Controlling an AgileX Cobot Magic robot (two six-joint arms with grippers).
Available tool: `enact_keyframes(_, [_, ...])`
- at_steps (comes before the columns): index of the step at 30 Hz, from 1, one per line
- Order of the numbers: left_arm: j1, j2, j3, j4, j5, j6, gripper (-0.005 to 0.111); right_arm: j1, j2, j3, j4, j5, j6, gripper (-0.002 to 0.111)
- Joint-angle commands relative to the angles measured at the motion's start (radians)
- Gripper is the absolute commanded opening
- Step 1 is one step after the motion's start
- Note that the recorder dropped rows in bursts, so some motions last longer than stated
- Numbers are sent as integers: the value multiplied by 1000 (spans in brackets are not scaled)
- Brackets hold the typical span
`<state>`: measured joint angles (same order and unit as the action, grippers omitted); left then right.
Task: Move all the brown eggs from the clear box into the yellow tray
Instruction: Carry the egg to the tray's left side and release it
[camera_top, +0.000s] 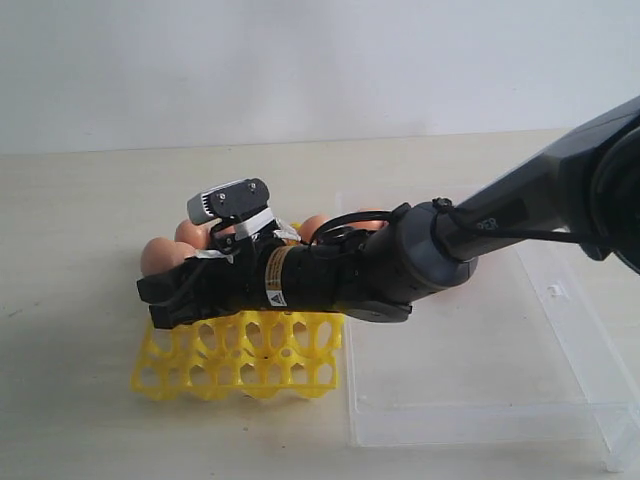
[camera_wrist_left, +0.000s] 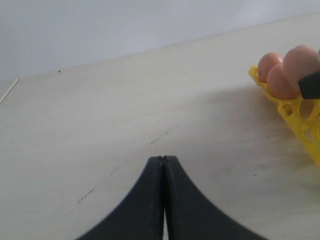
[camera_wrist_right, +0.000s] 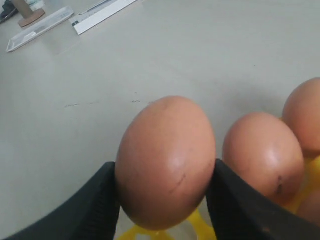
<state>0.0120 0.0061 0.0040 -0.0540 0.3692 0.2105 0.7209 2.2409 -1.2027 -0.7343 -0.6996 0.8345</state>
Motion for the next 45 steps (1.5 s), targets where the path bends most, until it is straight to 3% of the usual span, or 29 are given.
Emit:
enact_keyframes(1, [2, -6, -4, -8, -9, -5, 0, -2, -31, -2, -4, 84, 57, 0])
enact_keyframes(12, [2, -6, -4, -8, -9, -5, 0, -2, -30, 0, -86, 115, 66, 1])
enact_keyframes(23, [2, -6, -4, -8, -9, -5, 0, -2, -28, 0, -33, 123, 48, 42])
enact_keyframes(31, [2, -6, -4, -8, -9, -5, 0, -2, -28, 0, -27, 130, 38, 46])
enact_keyframes(38, [2, -6, -4, -8, -9, -5, 0, -2, -28, 0, -27, 148, 38, 67])
enact_keyframes(45, [2, -6, -4, -8, -9, -5, 0, 0, -56, 0, -23, 207, 48, 66])
